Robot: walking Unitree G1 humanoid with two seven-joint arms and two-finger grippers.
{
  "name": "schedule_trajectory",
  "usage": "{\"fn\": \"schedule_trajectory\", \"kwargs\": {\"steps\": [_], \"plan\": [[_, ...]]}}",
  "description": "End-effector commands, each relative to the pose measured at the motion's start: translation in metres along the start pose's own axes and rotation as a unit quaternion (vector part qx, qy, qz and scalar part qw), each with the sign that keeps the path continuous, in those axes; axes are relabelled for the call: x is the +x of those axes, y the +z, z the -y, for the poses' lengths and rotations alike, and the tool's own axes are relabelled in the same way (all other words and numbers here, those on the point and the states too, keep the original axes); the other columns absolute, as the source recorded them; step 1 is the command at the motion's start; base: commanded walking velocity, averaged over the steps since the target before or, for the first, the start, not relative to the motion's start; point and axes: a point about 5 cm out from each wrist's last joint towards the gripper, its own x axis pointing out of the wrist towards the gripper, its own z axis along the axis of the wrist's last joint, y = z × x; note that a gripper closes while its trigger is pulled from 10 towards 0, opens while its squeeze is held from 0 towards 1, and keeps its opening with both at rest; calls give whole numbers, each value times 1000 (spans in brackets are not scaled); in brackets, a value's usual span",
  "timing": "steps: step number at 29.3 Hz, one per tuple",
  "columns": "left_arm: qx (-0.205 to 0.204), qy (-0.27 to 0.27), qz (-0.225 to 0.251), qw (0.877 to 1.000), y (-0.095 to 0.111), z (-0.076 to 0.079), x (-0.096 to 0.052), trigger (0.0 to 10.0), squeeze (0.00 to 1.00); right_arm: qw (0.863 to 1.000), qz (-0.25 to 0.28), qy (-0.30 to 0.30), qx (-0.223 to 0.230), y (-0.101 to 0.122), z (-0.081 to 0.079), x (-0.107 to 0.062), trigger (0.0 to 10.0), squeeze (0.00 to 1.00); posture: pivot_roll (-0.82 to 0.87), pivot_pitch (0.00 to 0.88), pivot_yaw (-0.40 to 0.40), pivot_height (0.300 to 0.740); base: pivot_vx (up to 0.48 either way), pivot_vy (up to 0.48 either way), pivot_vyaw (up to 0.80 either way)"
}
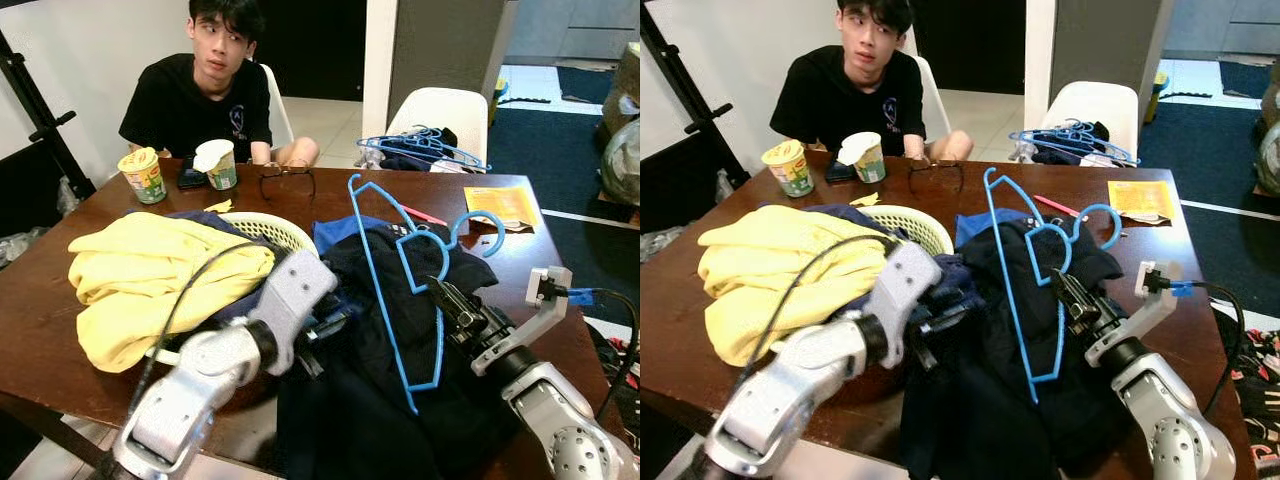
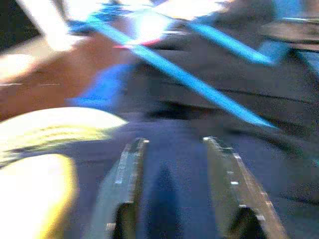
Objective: Hang hanger
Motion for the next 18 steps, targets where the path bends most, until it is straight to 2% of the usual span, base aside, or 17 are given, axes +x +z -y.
{"fn": "schedule_trajectory", "kwargs": {"steps": [1, 2, 3, 6, 7, 8, 9, 10, 11, 12, 14, 15, 18], "plan": [[34, 97, -12, 995, 0, -33, -8, 10000, 1000, 1000, 1, 5, 8, -1, -3, 0, 10000, 0, -59, 52, 88, 740, 0, 0, 0], [34, 97, -12, 995, 0, -33, -8, 10000, 1000, 1000, 1, 5, 8, -1, -3, 0, 10000, 0, -59, 52, 88, 740, 0, 0, 0], [49, 135, -19, 989, 2, -46, -12, 10000, 1000, 1000, 0, 5, 8, -2, -3, 0, 10000, 0, -59, 52, 88, 740, 0, 0, 0], [60, 159, -23, 985, 4, -54, -15, 10000, 1000, 1000, 0, 5, 8, -2, -3, 0, 10000, 0, -59, 52, 88, 740, 0, 0, 0], [106, 176, -41, 978, 4, -61, -18, 10000, 1000, 1000, 0, 5, 8, -2, -2, 0, 10000, 0, -59, 54, 87, 740, 0, 0, 0], [106, 176, -41, 978, 4, -61, -18, 10000, 1000, 1000, 0, 5, 8, -2, -2, 0, 10000, 0, -59, 54, 87, 740, 0, 0, 0], [140, 188, -60, 970, 3, -66, -21, 10000, 1000, 1000, 0, 5, 8, -2, -2, -1, 10000, 0, -59, 54, 87, 740, 0, 0, 0], [158, 200, -81, 964, -2, -69, -24, 10000, 1000, 1000, 0, 5, 8, -1, -2, -1, 10000, 0, -59, 57, 87, 740, 0, 0, 0], [158, 200, -81, 964, -2, -69, -24, 10000, 1000, 1000, 0, 5, 8, -1, -2, -1, 10000, 0, -59, 57, 87, 740, 0, 0, 0], [168, 204, -103, 959, -9, -70, -25, 10000, 1000, 1000, 0, 4, 7, -1, -2, -1, 10000, 0, -59, 57, 87, 740, 0, 0, 0], [156, 197, -138, 958, -27, -69, -26, 10000, 1000, 1000, 1, 4, 7, 0, -2, 0, 10000, 0, -63, 58, 87, 740, 0, 0, 0], [149, 190, -148, 959, -33, -67, -26, 10000, 522, 1000, 1, 4, 6, 0, -2, 0, 10000, 0, -65, 59, 89, 740, 0, 0, 0], [142, 186, -155, 960, -39, -65, -26, 10000, 522, 1000, 1, 4, 6, 0, -2, 0, 10000, 0, -65, 59, 89, 740, 0, 0, 0]]}}
